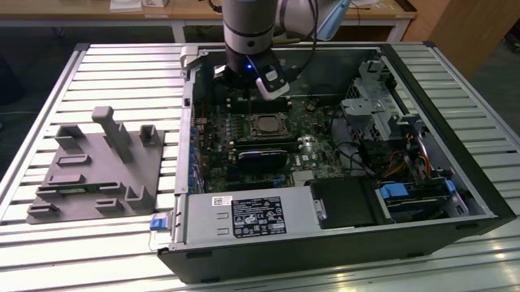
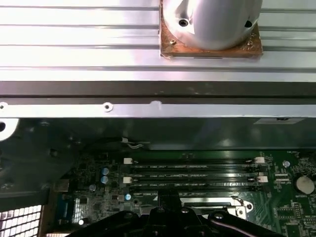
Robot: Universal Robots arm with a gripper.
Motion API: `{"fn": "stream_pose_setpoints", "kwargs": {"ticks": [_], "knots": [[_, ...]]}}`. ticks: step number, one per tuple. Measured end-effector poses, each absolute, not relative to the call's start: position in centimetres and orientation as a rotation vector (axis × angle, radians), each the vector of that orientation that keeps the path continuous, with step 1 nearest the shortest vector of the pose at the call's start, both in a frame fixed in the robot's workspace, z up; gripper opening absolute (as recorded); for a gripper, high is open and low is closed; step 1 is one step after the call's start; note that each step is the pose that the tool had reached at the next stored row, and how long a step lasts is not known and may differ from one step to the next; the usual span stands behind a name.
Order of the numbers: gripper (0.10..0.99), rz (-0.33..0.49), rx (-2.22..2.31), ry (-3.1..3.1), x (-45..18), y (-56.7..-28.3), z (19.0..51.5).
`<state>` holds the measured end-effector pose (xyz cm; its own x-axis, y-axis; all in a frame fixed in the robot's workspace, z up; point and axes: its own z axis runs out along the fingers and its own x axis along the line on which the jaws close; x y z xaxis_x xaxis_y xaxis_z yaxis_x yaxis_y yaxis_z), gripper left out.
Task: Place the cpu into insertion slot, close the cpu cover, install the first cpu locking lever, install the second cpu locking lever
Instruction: 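Install the first cpu locking lever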
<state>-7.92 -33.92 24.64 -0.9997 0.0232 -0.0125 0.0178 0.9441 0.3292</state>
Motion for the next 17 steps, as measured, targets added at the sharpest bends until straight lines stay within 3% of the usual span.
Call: {"fn": "stream_pose_setpoints", "kwargs": {"ticks": [17], "knots": [[0.106, 0.497, 0.031, 3.067, -5.7, -33.7, 24.5]]}}
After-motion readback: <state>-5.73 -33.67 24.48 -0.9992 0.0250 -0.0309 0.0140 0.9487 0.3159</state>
